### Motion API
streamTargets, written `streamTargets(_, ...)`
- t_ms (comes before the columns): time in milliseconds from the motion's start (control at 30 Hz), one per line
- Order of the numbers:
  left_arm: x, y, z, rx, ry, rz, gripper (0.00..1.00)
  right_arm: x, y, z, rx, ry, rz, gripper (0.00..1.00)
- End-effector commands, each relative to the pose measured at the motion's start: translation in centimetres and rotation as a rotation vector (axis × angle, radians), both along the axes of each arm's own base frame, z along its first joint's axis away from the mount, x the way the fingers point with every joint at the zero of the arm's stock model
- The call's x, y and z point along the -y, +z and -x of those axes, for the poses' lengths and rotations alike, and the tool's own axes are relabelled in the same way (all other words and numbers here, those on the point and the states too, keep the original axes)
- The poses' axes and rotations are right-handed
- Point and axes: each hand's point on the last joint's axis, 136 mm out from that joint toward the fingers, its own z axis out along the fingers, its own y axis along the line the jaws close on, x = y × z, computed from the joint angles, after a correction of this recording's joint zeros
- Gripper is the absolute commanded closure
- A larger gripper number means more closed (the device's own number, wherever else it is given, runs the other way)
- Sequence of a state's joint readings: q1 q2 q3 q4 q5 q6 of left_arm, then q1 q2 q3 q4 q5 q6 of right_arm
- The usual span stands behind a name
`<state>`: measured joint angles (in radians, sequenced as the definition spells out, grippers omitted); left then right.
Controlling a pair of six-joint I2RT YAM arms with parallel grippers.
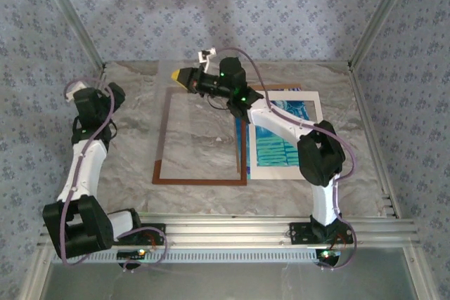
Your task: Put the photo into the frame
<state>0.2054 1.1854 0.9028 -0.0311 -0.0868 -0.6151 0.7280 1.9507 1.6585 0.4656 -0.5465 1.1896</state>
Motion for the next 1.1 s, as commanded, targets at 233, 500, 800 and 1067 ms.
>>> streamTargets(233, -2.0, 3.0, 1.3, 0.051, 0.058, 0.004, 0.02, 1.3, -8.0, -3.6, -0.113, -0.094, 0.13, 1.0)
streamTargets(500, 2.5, 1.8, 0.8, 0.067, -0.087, 0.043, 0.01, 6.5, -21.5, -5.2, -0.256, -0.143, 0.412, 1.0)
streamTargets(800, 7.8, -1.0, 0.7, 0.033, -0.224, 0.053, 0.01, 12.1, -29.0, -4.1, -0.33, -0.155, 0.593, 1.0)
streamTargets(1067, 10.4, -2.8, 0.5, -0.008, -0.302, 0.041, 0.01, 13.3, -29.4, -4.6, -0.318, -0.186, 0.595, 1.0)
